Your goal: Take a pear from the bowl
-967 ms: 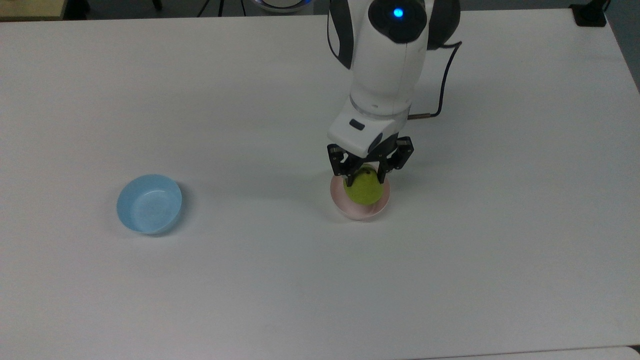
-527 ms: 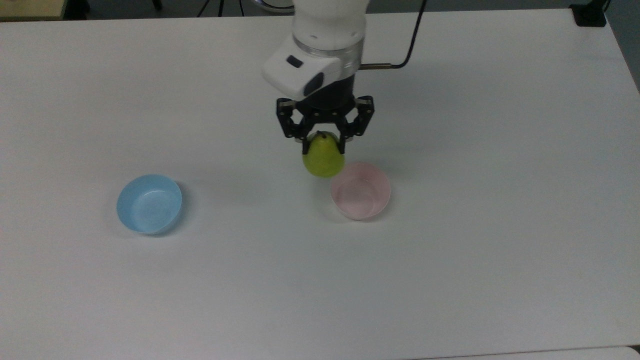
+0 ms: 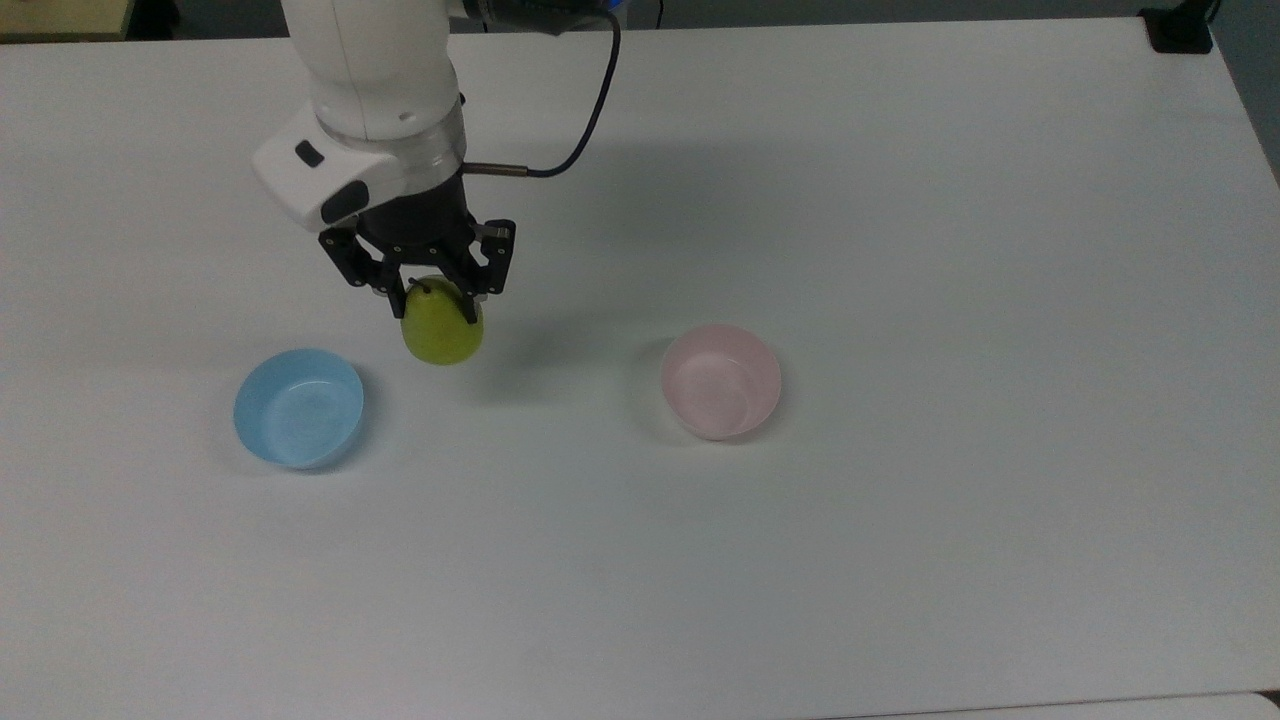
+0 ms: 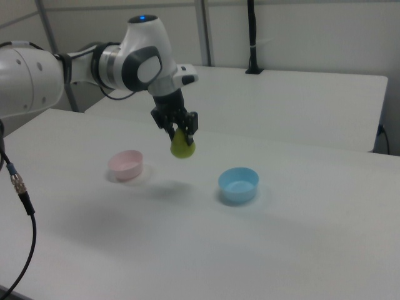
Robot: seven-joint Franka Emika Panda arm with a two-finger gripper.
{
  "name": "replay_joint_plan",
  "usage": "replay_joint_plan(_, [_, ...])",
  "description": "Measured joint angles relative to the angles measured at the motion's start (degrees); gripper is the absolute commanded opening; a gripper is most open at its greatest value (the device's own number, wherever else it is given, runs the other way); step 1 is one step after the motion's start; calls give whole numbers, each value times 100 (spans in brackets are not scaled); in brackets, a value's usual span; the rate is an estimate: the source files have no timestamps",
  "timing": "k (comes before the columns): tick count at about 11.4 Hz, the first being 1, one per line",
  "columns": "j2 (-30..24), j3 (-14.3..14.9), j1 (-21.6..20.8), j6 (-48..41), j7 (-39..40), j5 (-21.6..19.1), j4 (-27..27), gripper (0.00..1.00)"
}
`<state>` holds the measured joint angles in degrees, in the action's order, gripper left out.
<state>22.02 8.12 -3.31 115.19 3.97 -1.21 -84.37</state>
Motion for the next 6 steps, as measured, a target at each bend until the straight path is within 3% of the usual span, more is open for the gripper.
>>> replay_joint_plan(2, [358,-19,-74,114,0,79,-33,30])
replay_joint_plan(4, [742,-27,-181,526,-79,141,-42,44])
replay_joint_plan(5, [870,-27,-213,618,-112,241,-43,63])
replay_joint_plan(6, [942,-27,-219,640,-113,289,-44,91])
